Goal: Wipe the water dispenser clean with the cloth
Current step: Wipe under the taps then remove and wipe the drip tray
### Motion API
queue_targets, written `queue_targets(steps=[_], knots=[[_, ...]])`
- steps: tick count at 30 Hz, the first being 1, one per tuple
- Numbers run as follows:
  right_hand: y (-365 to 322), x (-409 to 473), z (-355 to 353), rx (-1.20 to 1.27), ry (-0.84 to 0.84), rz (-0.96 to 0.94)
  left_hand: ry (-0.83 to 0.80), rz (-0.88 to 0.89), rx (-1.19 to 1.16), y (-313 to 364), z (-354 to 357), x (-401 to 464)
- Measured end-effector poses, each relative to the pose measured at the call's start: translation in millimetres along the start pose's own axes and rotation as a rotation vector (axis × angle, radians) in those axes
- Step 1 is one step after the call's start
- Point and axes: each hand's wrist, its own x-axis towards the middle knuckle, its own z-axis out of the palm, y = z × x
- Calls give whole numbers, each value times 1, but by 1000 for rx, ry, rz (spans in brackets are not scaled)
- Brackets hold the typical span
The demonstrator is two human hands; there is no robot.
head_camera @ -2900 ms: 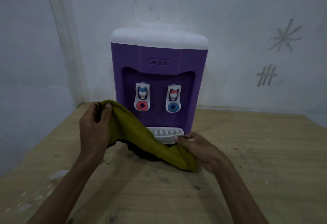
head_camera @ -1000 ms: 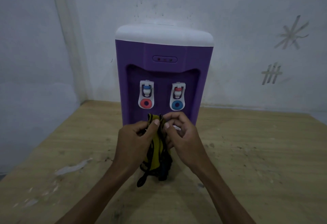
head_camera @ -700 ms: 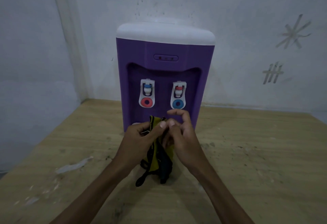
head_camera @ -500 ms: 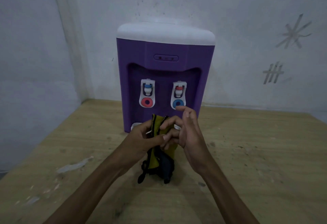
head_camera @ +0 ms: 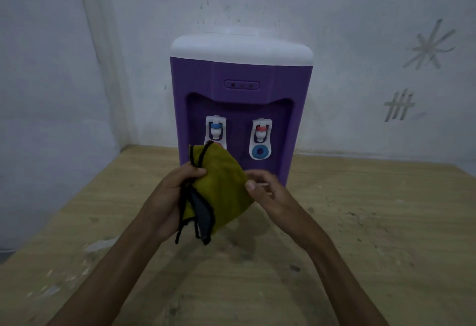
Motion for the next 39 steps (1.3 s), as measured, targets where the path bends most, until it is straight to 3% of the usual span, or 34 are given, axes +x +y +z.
queue_targets(steps=[3,8,10,13,16,18,23,27,30,33,39], knots=[[9,-1,6,176,-154,155,58,28,-8,-1,-6,4],[3,5,8,607,85,220,138,84,-11,-3,-17,15],[3,8,3,556,201,186,185,152,70,-10,-21,23],[5,8,0,373,331,160,205,297,401,-22,-23,25],[2,6,1,298,414,108,167,447,752,-33,-22,25],[-1,5,5,265,425,51,114,496,826,-39,-16,23],[-6,1,17,50,366,-109,-28,466,801,-52,3,16],[-4,0,23,-115,318,-243,-25,398,624,-57,14,11],[-5,-2,22,-100,292,-263,-41,362,523,-57,14,11],[-7,-2,21,12,252,-228,45,367,505,-59,10,16],[-2,2,16,-49,508,-228,113,141,210,-51,8,20]])
